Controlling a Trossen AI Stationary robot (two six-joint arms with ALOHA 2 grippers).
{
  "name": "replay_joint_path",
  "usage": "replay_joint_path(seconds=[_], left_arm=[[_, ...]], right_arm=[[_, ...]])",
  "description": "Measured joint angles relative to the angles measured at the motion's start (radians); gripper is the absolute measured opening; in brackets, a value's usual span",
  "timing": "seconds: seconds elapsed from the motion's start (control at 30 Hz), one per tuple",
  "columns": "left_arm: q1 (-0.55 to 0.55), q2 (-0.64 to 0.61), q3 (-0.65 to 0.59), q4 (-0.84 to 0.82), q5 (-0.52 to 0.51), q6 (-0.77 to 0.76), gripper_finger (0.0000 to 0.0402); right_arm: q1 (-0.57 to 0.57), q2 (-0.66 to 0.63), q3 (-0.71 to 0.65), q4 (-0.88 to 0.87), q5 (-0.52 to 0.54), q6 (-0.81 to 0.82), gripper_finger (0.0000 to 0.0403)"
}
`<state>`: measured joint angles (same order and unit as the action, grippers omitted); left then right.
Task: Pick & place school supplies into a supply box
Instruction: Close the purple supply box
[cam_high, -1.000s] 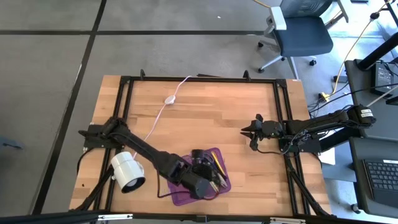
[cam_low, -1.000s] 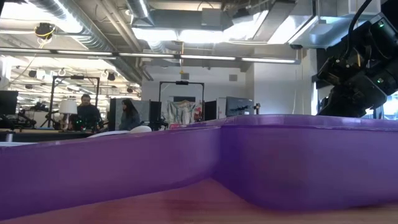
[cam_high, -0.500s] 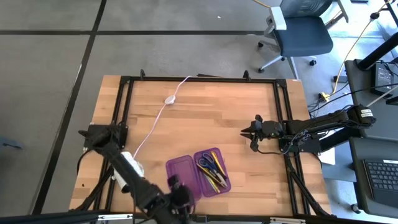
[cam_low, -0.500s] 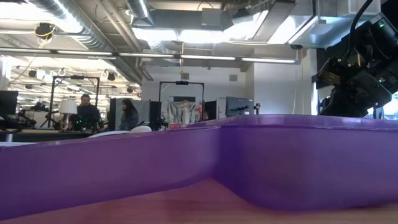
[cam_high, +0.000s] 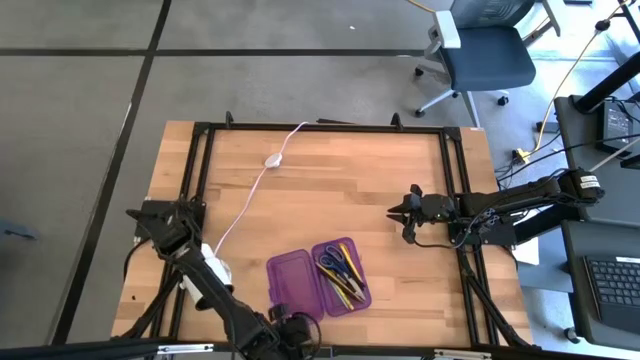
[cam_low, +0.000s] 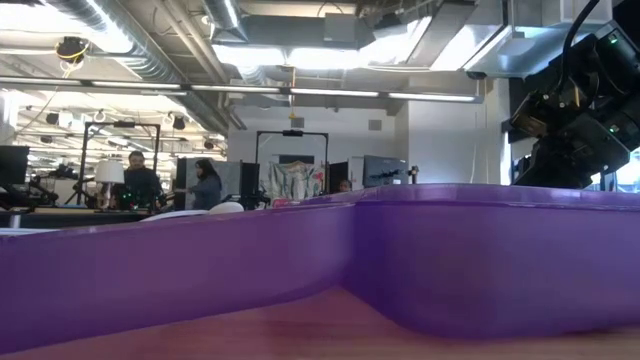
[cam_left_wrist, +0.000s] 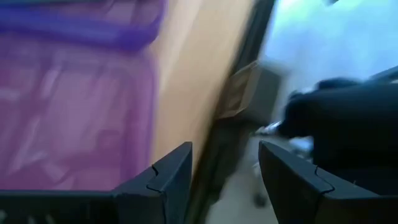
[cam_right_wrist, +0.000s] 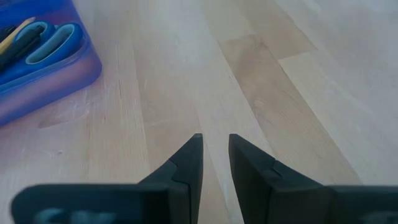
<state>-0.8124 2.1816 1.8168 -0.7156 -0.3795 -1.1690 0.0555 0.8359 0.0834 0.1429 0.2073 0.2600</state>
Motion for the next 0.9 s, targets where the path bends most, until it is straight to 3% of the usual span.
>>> replay_joint_path(seconds=[0.57,0.9], left_arm=[[-0.001,0.092,-0.001,-0.220,0.080,-0.022,0.0177],[0.035,0.091,-0.001,-0.453,0.083,-0.065,0.0178]], right_arm=[[0.000,0.000,0.000,0.001,0.001,0.028,0.0082],[0.000,0.000,0.000,0.002,0.001,0.028,0.0082]])
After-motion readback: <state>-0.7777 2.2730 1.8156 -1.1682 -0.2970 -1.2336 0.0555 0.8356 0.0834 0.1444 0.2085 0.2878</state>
